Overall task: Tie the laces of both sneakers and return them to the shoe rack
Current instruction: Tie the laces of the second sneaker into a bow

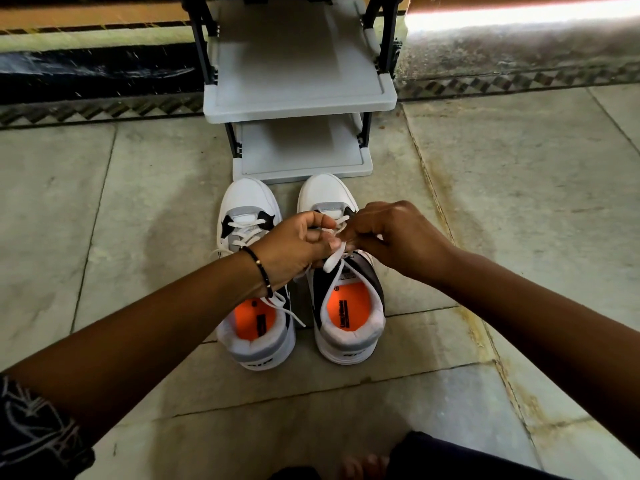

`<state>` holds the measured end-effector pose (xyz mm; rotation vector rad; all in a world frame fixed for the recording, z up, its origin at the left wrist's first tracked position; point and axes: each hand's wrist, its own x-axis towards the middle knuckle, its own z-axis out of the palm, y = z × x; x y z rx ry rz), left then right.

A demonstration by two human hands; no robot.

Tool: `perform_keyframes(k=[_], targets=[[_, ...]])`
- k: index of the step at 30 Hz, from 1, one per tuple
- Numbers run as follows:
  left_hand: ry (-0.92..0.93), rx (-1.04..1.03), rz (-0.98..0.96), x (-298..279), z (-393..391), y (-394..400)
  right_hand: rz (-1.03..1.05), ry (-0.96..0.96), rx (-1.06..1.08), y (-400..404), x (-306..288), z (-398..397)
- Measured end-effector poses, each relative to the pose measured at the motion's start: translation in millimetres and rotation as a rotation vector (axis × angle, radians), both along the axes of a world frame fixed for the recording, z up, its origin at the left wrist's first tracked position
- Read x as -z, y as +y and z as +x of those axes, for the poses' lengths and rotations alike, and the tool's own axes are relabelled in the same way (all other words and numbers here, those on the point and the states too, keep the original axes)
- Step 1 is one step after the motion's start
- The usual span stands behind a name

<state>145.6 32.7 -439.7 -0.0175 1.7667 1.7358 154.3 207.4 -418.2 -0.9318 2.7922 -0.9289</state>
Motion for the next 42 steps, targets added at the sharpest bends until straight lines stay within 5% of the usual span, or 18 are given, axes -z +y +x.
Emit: perform_keyframes(k=[6, 16, 20, 25, 34, 39, 42], targets=[[0.074, -0.005, -0.012, -1.0, 3.7, -5.3, 0.322, 0.105, -0.136, -7.2, -8.1, -5.3], [0.411, -0.043, -0.237, -6.9, 13.2, -5.0, 0.272, 0.037, 0.154, -19.4, -0.9, -0.6], [0.386, -0.030, -0.237, -8.7, 17.5, -1.8, 0.261, 0.061, 0.194, -24.4, 1.2, 6.2], [0.141, -0.064, -0.137, -7.9, 11.9, -4.1, 0.238, 0.129, 0.236, -22.8, 6.3, 12.1], [0.478, 0.205, -0.436, -5.6, 4.4, -3.0, 0.254, 0.192, 0.244, -21.4, 4.2, 16.8], [0.992, 0.385, -0.915, -16.4, -0.2, -10.9, 0.348, 0.259, 0.166, -17.0, -1.1, 13.9], [1.076, 0.538, -1.125, -24.5, 1.3, -11.2, 0.440, 0.301, 0.076, -10.9, -4.7, 15.5]])
